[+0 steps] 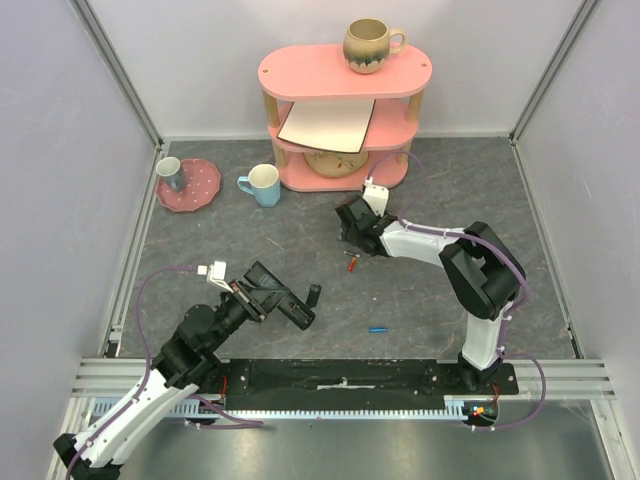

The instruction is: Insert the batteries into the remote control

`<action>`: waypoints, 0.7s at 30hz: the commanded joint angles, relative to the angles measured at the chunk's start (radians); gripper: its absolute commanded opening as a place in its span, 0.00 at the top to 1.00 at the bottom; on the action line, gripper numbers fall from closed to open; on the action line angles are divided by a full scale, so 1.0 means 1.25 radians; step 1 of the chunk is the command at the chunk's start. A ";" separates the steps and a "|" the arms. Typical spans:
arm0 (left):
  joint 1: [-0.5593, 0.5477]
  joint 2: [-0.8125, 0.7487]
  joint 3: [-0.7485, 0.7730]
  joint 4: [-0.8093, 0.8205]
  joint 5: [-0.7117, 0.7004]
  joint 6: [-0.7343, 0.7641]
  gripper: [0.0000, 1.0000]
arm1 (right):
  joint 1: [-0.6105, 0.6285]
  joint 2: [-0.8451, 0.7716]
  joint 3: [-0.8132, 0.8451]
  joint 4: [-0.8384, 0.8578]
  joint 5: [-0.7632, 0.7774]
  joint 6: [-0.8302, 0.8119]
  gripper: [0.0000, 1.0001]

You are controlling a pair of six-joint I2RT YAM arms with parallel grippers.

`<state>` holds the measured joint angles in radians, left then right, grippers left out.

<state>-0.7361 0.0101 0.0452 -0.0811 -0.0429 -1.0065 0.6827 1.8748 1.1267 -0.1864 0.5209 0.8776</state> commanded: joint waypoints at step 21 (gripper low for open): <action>0.000 -0.028 -0.064 0.006 0.011 -0.029 0.98 | 0.141 -0.019 0.002 -0.109 0.066 -0.014 0.28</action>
<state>-0.7364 0.0101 0.0452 -0.0822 -0.0425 -1.0065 0.8539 1.8771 1.1263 -0.3157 0.5591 0.8597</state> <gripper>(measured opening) 0.223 0.706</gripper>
